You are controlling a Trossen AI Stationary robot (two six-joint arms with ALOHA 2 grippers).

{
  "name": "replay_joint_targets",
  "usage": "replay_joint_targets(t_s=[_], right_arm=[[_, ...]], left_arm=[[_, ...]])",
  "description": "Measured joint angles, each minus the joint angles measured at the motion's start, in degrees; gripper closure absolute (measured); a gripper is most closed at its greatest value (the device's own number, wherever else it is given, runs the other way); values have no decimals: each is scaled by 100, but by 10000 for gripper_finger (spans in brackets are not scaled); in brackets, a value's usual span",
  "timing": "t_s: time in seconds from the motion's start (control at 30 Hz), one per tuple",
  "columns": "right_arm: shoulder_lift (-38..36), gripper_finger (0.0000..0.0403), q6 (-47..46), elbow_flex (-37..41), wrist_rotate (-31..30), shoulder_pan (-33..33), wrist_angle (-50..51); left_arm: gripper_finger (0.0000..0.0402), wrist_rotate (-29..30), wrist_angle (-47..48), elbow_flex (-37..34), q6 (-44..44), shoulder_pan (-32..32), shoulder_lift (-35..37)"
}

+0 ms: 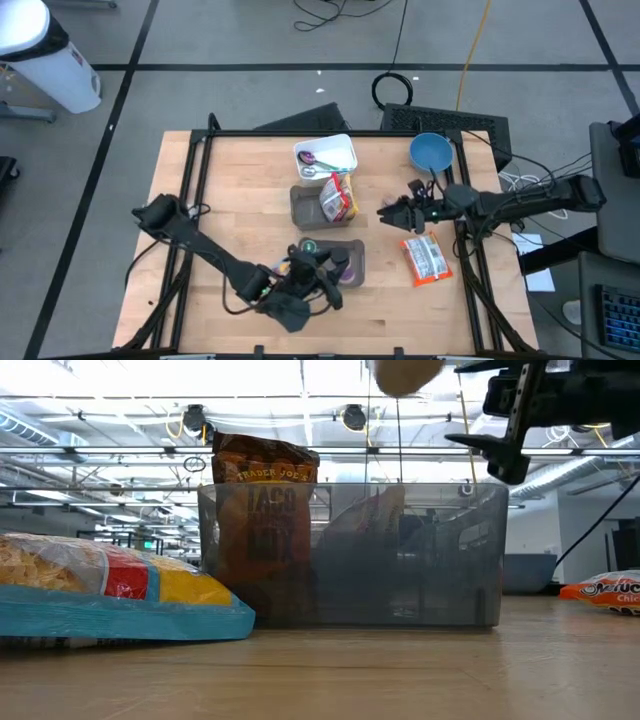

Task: Pick & Place Food Item
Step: Put the black seasoning bottle into the bottom black bin

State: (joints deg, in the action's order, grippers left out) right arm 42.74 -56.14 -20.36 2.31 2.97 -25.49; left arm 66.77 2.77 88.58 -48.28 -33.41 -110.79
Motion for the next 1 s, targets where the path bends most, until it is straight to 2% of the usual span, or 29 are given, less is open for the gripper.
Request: replay_joint_targets(t_s=[0.17,0.43,0.8,1.0], right_arm=[[2,83,23,0,-394,401,29],[2,83,182,0,-473,590,45],[-18,83,332,-4,440,573,25],[-90,83,812,-7,988,561,258]], left_arm=[[196,-352,-108,2,-26,209,-365],[196,-536,-178,2,-1,539,-513],[196,-1334,-237,54,-179,1119,-775],[196,-1510,604,341,-175,1120,-768]])
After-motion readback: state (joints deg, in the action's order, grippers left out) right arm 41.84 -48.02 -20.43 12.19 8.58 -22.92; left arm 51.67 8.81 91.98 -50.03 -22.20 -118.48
